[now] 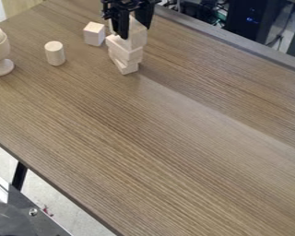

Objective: Put the arch on top of the block

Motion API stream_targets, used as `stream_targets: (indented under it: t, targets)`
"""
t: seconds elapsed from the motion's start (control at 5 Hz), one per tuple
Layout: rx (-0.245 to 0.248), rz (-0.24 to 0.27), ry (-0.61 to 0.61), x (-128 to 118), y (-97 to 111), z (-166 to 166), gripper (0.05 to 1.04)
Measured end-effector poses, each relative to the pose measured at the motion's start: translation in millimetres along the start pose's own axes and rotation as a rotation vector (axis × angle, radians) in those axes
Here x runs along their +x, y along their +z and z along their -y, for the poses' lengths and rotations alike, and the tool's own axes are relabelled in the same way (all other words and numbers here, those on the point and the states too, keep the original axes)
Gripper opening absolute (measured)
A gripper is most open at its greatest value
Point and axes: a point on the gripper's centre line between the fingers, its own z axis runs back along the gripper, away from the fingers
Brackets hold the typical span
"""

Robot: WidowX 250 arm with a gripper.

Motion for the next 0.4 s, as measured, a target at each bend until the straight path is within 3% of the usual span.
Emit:
stream_targets:
  t: [0.4]
  targets:
    - [0.007,0.001,0.025,7.3,-4.0,3.0,0.567]
